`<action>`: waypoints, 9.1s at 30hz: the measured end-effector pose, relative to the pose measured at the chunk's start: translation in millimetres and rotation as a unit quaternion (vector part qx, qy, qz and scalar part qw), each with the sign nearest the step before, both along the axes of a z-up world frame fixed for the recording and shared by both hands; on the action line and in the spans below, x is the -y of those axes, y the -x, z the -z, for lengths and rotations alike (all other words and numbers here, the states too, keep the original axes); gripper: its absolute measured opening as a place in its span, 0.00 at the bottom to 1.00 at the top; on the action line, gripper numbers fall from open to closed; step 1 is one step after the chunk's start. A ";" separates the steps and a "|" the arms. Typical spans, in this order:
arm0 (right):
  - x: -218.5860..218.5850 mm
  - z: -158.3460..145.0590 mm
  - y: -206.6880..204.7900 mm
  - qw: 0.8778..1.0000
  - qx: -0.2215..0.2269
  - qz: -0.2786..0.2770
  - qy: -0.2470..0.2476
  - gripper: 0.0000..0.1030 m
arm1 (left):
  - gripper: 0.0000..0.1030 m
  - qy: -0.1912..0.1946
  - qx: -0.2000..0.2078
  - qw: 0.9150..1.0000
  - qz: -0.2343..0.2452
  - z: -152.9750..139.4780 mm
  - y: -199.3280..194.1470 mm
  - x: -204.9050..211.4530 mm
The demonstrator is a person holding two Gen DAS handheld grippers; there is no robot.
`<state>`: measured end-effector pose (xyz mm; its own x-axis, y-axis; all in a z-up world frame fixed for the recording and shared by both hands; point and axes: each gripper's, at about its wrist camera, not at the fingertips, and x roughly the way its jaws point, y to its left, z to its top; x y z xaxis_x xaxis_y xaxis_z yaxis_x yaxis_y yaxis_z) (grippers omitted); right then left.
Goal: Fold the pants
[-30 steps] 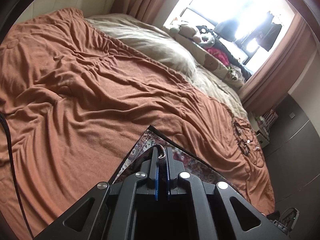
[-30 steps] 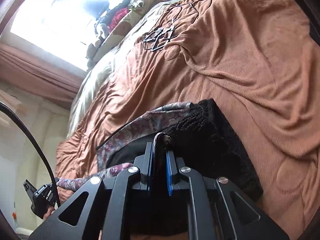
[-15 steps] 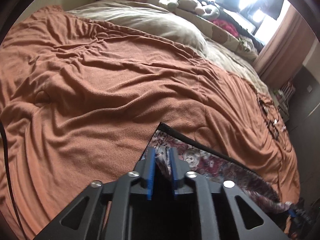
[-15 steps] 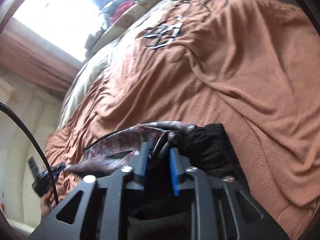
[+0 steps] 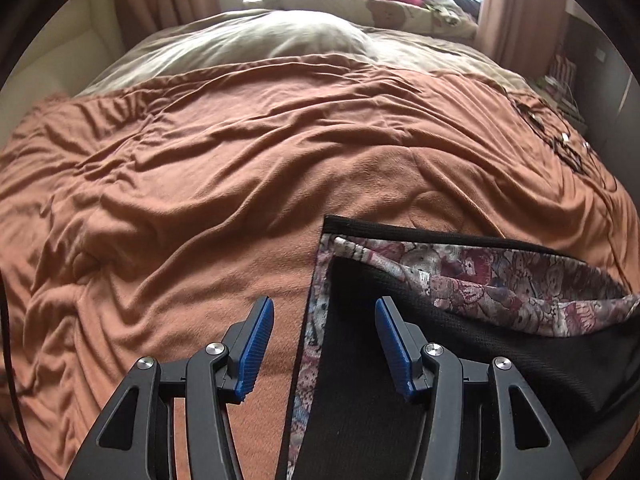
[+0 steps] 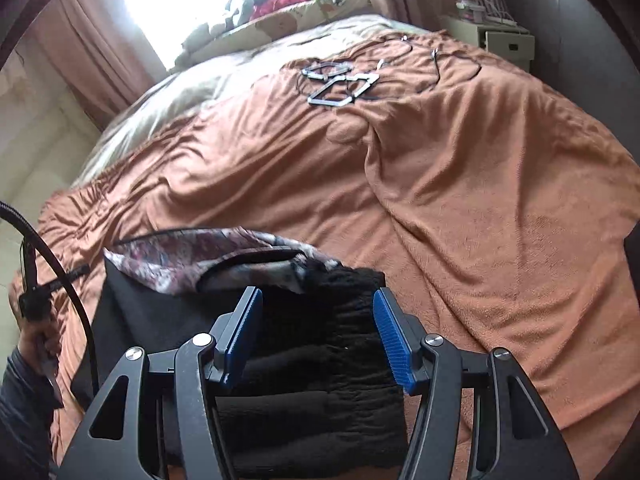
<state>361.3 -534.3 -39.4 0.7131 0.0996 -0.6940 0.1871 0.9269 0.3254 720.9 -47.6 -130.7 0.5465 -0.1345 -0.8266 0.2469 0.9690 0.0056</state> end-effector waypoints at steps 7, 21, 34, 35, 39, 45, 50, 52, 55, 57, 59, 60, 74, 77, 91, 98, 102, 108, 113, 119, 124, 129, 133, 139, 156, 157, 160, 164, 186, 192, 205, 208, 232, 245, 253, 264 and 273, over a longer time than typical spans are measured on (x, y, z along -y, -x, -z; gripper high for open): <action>-5.0 13.4 -22.3 0.999 -0.035 -0.019 0.017 0.54 | 0.54 -0.029 -0.013 0.998 0.048 26.3 -22.3 22.6; -12.7 28.2 -40.5 0.997 -0.055 -0.030 0.053 0.38 | 0.44 -0.067 0.006 0.992 0.103 46.9 -40.0 43.5; -4.4 14.6 -28.3 0.999 -0.001 -0.002 0.051 0.13 | 0.06 -0.055 0.060 0.996 0.044 16.8 -43.3 21.8; -5.4 14.1 -29.9 0.999 0.001 -0.002 0.054 0.13 | 0.06 -0.060 0.059 0.996 0.043 17.3 -45.7 23.3; -5.5 15.9 -39.9 0.998 0.004 0.010 0.060 0.12 | 0.06 -0.067 0.048 0.996 0.037 26.6 -57.8 30.9; -6.9 25.3 -61.1 0.998 -0.005 0.019 0.064 0.12 | 0.06 -0.077 0.035 0.996 0.020 41.8 -68.5 33.1; -6.6 36.9 -79.5 0.997 -0.027 0.029 0.063 0.23 | 0.18 -0.096 0.019 0.995 0.011 48.9 -73.1 38.4; -3.3 33.7 -75.4 0.998 -0.024 0.026 0.043 0.31 | 0.28 -0.086 0.011 0.996 0.009 45.3 -70.7 35.3; 4.8 22.9 -65.0 0.999 -0.009 0.027 0.017 0.37 | 0.37 -0.066 0.000 0.998 -0.005 35.7 -62.6 24.7; 7.8 16.5 -55.5 1.000 -0.002 0.027 0.009 0.44 | 0.38 -0.048 -0.004 0.999 -0.013 23.8 -50.8 15.3; 8.7 12.8 -45.6 1.000 0.004 0.025 -0.001 0.47 | 0.38 -0.041 -0.004 0.999 -0.015 14.0 -40.0 10.2; 8.5 11.6 -40.3 1.000 0.006 0.024 -0.005 0.48 | 0.40 -0.044 -0.002 0.999 -0.017 6.6 -31.0 7.3; 14.5 12.0 29.7 0.996 0.030 0.020 -0.085 0.63 | 0.61 -0.020 0.013 0.999 -0.042 -63.7 89.2 -28.6; 16.3 16.7 43.9 0.994 0.030 0.019 -0.100 0.63 | 0.61 -0.014 0.018 0.999 -0.049 -72.1 115.5 -33.0; 10.1 35.9 91.2 0.991 0.039 0.003 -0.132 0.63 | 0.61 0.046 0.026 0.992 -0.112 -84.2 211.8 -62.7; 3.4 49.2 94.9 0.987 0.039 -0.010 -0.154 0.75 | 0.76 0.083 0.026 0.985 -0.148 -73.6 243.0 -80.3; 2.7 62.9 91.3 0.982 0.038 -0.014 -0.187 0.75 | 0.77 0.103 0.021 0.981 -0.161 -65.1 255.8 -87.4; 9.6 73.2 85.6 0.977 0.046 -0.003 -0.207 0.74 | 0.77 0.154 0.006 0.971 -0.182 -45.4 264.5 -98.2; 14.2 91.7 78.0 0.970 0.024 0.013 -0.243 0.60 | 0.76 0.183 -0.016 0.965 -0.189 -26.2 263.7 -98.1; 25.7 95.3 71.1 0.966 0.034 0.036 -0.255 0.60 | 0.65 0.200 -0.041 0.959 -0.195 -8.6 256.3 -97.5; 29.0 99.9 64.7 0.961 0.034 0.044 -0.271 0.60 | 0.63 0.220 -0.063 0.950 -0.210 8.7 249.8 -98.6; 30.6 102.6 57.3 0.961 0.033 0.044 -0.272 0.59 | 0.63 0.242 -0.078 0.942 -0.218 21.4 243.0 -97.5; 38.6 104.2 55.6 0.962 0.031 0.053 -0.264 0.33 | 0.63 0.257 -0.095 0.936 -0.221 32.8 240.4 -94.4; 44.8 100.0 57.4 0.963 0.043 0.047 -0.262 0.22 | 0.63 0.278 -0.101 0.927 -0.232 38.1 241.4 -95.7; 55.7 108.2 62.8 0.956 0.029 0.046 -0.287 0.25 | 0.63 0.368 -0.124 0.888 -0.247 50.2 246.3 -100.4; 55.9 108.2 62.3 0.956 0.029 0.046 -0.287 0.25 | 0.63 0.368 -0.127 0.888 -0.245 51.5 244.7 -97.2; 55.9 108.3 61.6 0.956 0.028 0.045 -0.288 0.25 | 0.63 0.368 -0.131 0.885 -0.252 56.7 239.4 -92.3; 55.3 108.3 60.2 0.957 0.029 0.043 -0.287 0.25 | 0.63 0.374 -0.123 0.880 -0.265 60.8 233.8 -93.3; 47.1 96.2 67.8 0.959 0.065 0.017 -0.275 0.16 | 0.05 0.350 -0.058 0.893 -0.276 21.6 238.7 -102.1; 41.5 86.4 75.2 0.962 0.066 0.009 -0.264 0.16 | 0.05 0.357 -0.046 0.892 -0.274 4.8 255.3 -110.3; 24.8 75.0 103.9 0.968 0.054 -0.017 -0.246 0.16 | 0.04 0.375 -0.039 0.883 -0.280 -3.2 316.7 -141.4; 19.9 73.6 115.7 0.969 0.053 -0.026 -0.241 0.16 | 0.04 0.377 -0.036 0.881 -0.285 -4.5 332.7 -149.4; -15.6 64.5 178.8 0.975 0.043 -0.076 -0.206 0.16 | 0.04 0.398 -0.025 0.864 -0.307 -8.0 462.9 -201.8; -14.9 68.1 182.1 0.979 0.032 -0.073 -0.190 0.16 | 0.05 0.391 -0.063 0.864 -0.311 24.0 480.9 -206.3; -24.0 81.9 180.9 0.984 -0.028 -0.072 -0.159 0.29 | 0.16 0.350 -0.122 0.876 -0.308 51.7 470.5 -210.2; -29.8 28.1 193.9 0.994 0.013 -0.089 -0.063 0.55 | 0.43 0.297 -0.082 0.898 -0.315 26.0 462.0 -241.4; -51.4 7.4 162.6 0.992 0.002 -0.125 0.008 0.55 | 0.43 0.267 -0.068 0.916 -0.292 9.4 436.2 -234.8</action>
